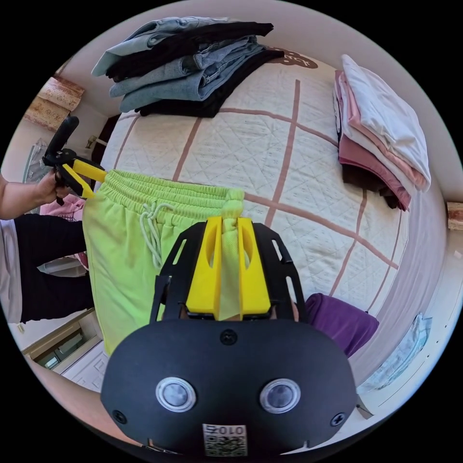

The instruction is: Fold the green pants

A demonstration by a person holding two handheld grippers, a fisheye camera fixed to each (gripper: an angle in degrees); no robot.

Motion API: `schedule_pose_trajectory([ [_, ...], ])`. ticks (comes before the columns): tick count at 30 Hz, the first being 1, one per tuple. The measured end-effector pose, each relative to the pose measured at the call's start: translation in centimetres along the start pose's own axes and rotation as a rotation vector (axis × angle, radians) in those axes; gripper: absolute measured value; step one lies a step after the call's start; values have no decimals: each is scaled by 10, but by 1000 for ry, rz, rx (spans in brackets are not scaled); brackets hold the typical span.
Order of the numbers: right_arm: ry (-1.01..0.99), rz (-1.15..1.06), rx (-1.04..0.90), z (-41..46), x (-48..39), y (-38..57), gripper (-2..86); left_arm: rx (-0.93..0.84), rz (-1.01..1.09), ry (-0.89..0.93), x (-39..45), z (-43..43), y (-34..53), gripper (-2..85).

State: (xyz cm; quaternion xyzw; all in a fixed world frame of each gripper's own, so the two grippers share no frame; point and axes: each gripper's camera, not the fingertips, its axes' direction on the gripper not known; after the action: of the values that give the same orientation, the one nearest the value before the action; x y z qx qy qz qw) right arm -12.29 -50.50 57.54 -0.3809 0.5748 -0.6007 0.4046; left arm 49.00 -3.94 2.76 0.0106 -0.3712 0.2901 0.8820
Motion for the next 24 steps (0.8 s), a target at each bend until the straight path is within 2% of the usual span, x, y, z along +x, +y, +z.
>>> schedule_pose_trajectory([
  [2, 2, 7, 6, -3, -1, 1, 59, -18, -59, -82, -4, 5, 4, 84],
  [4, 35, 11, 5, -9, -5, 0, 55, 11, -88, -82, -5, 3, 8, 53],
  [10, 151, -46, 53, -58, -11, -24, 46, 99, 39, -174, 29, -23, 16, 12],
  [15, 172, -49, 101, -70, -4, -72, 47, 233, 9, -249, 12, -38, 18, 5],
  [17, 154, -30, 18, -53, -3, -89, 50, 94, -17, -206, -11, -8, 4, 4],
  [19, 158, 20, -46, -41, -4, -94, 50, 64, -54, -335, -28, 10, 6, 2],
  [20, 192, 106, 2, -50, -4, -85, 41, 80, -60, -408, -35, 13, 11, 0],
  [22, 220, 256, 175, -82, -6, -54, 31, 143, -68, -444, -41, 7, 25, -1],
  [24, 220, 439, 467, -124, -25, 15, 25, 183, -18, -461, -38, 7, 44, -1],
])
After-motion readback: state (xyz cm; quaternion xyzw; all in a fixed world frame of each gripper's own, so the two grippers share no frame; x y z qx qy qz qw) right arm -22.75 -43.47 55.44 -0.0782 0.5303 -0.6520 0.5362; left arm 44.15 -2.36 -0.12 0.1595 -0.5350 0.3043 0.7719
